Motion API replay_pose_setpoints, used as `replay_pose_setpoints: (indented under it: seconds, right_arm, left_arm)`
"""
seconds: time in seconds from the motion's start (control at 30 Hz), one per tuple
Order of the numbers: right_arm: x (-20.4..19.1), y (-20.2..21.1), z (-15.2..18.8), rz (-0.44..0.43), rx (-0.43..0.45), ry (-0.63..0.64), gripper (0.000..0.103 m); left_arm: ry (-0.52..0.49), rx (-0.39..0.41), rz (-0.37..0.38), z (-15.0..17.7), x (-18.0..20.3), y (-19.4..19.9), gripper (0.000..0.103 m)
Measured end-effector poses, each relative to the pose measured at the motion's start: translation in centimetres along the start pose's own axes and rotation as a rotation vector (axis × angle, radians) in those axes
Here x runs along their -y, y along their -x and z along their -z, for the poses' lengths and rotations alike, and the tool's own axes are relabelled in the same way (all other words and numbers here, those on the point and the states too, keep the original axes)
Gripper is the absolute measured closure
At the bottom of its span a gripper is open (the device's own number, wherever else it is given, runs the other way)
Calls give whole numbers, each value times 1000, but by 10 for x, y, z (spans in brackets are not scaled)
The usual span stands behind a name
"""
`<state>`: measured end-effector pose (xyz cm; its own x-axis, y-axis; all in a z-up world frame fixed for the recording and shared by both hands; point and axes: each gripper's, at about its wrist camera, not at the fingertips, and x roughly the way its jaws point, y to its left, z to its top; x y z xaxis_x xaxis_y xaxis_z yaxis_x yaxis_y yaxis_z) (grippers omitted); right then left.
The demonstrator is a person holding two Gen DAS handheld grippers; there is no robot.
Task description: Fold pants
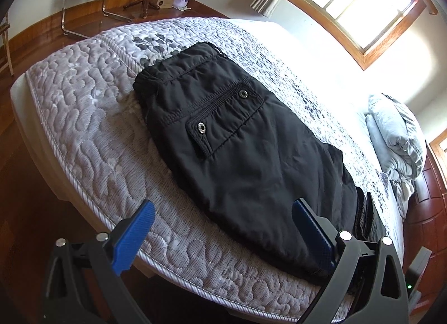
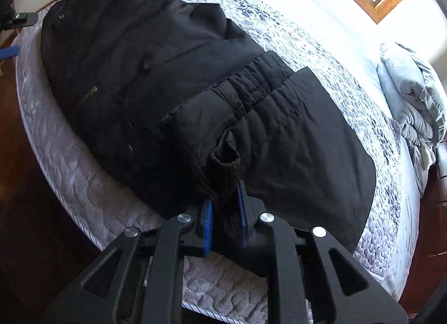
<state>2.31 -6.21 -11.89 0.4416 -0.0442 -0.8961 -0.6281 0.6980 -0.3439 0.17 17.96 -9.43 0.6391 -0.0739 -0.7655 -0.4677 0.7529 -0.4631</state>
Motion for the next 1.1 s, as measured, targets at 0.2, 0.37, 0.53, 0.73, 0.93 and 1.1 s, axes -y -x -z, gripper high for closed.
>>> replay_pose_setpoints:
  seconds: [0.2, 0.37, 0.53, 0.73, 0.93, 1.1]
  right_arm:
    - [17, 9, 4, -245, 30, -142, 33]
    - [52, 40, 14, -411, 127, -358, 33]
    - [60, 37, 11, -322, 103, -384, 41]
    - [49, 7, 7, -316, 9, -380, 62]
    - [47, 1, 6, -319, 2, -366, 82]
    - [40, 14, 2, -361, 34, -288, 96]
  left_arm:
    - [-3, -8, 0, 0, 3, -1, 4]
    - [0, -16, 0, -1, 4, -3, 4]
    - [8, -38, 8, 1, 6, -10, 4]
    - [-11, -41, 9, 3, 10, -10, 4]
    - [19, -43, 1, 1, 2, -12, 4]
    - [31, -55, -6, 3, -1, -17, 4]
